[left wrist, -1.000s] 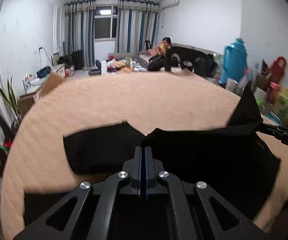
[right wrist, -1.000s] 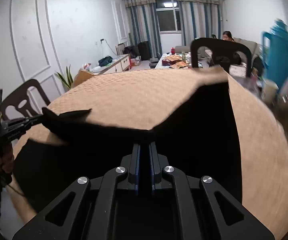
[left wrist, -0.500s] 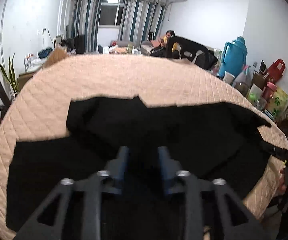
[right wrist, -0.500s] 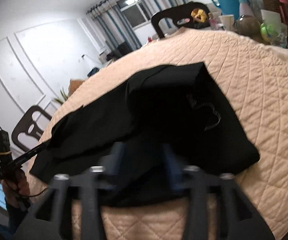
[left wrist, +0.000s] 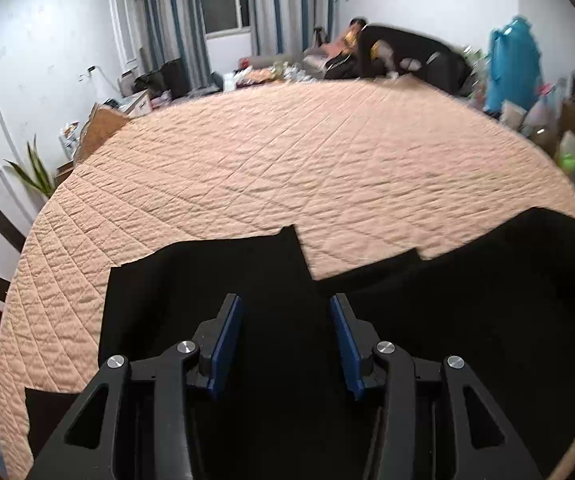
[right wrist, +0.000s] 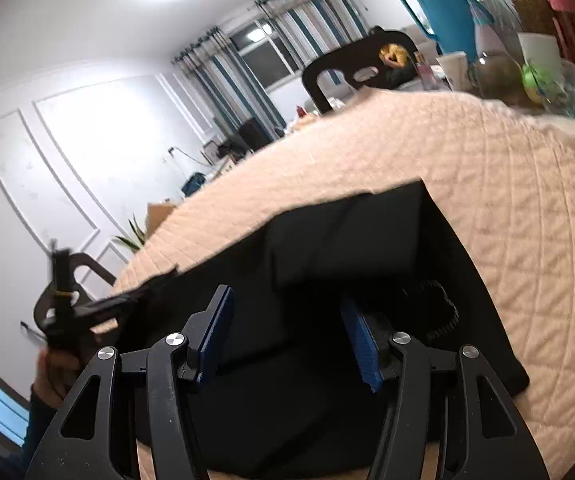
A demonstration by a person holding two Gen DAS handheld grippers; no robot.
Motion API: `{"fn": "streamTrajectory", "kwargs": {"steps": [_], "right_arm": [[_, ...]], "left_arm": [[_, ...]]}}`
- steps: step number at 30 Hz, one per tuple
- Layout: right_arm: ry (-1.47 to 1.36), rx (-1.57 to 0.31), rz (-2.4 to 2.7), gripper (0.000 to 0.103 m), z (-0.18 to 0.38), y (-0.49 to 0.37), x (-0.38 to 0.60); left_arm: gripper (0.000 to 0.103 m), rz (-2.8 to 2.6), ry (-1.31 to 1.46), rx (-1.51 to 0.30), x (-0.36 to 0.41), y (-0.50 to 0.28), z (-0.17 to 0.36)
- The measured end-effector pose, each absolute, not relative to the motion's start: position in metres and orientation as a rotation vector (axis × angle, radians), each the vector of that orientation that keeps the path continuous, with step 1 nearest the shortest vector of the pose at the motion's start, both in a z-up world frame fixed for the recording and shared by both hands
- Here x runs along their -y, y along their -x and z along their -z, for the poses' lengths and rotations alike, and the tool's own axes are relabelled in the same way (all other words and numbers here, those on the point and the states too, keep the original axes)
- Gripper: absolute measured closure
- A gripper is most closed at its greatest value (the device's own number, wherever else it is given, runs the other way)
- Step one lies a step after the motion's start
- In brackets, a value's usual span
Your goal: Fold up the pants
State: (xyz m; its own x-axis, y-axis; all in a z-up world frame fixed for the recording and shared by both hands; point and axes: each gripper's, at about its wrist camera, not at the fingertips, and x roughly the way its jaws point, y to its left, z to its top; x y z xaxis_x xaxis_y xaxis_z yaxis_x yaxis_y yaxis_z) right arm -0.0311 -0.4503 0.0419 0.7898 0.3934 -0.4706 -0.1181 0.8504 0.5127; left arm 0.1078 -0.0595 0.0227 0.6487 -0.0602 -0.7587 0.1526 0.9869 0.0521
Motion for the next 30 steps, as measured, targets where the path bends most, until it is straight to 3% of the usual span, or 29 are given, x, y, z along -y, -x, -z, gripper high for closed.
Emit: {"fn": "streamTrajectory", "kwargs": {"steps": [2, 3, 4, 5, 6, 7, 9, 14, 18, 25, 27, 29, 30], "right_arm": [[-0.496, -0.596, -0.271, 0.047, -0.044, 0.025, 0.451], [-0.5, -0.6, -0.259, 0.047, -0.044, 0.02, 0.453], [-0.504, -0.603, -0.251, 0.047, -0.044, 0.017, 0.454], [-0.513, -0.607, -0.242, 0.048, -0.043, 0.013, 0.455], [-0.518, -0.608, -0.237, 0.063, -0.041, 0.012, 0.456], [-0.526, -0.611, -0.232, 0.087, -0.04, 0.01, 0.458], [-0.542, -0.607, -0.226, 0.092, -0.041, 0.012, 0.464], [-0.591, -0.557, -0.24, 0.093, -0.051, 0.036, 0.48], [-0.634, -0.556, -0.242, 0.094, -0.048, 0.049, 0.491], [-0.736, -0.644, -0.222, 0.092, -0.015, 0.05, 0.507], [-0.751, -0.658, -0.213, 0.091, -0.01, 0.053, 0.509], [-0.757, -0.659, -0.191, 0.083, -0.008, 0.055, 0.511], [-0.761, -0.658, -0.191, 0.078, -0.007, 0.056, 0.513]], "left_arm": [[0.054, 0.107, -0.13, -0.877, 0.06, -0.114, -0.019], [0.059, 0.102, -0.137, -0.88, 0.06, -0.115, -0.018], [0.067, 0.103, -0.137, -0.877, 0.061, -0.115, -0.018], [0.088, 0.108, -0.135, -0.878, 0.061, -0.115, -0.018], [0.094, 0.098, -0.138, -0.873, 0.061, -0.113, -0.019], [0.095, 0.08, -0.143, -0.857, 0.06, -0.11, -0.022], [0.096, 0.074, -0.103, -0.814, 0.049, -0.097, -0.031], [0.096, 0.047, 0.14, -0.636, -0.012, -0.025, -0.062], [0.096, 0.011, 0.329, -0.569, -0.063, 0.031, -0.053], [0.089, 0.001, 0.505, -0.623, -0.106, 0.06, -0.004], [0.071, 0.005, 0.529, -0.616, -0.109, 0.064, -0.002], [0.056, 0.014, 0.528, -0.604, -0.112, 0.063, -0.005], [0.052, 0.019, 0.527, -0.607, -0.114, 0.059, -0.006]]}}
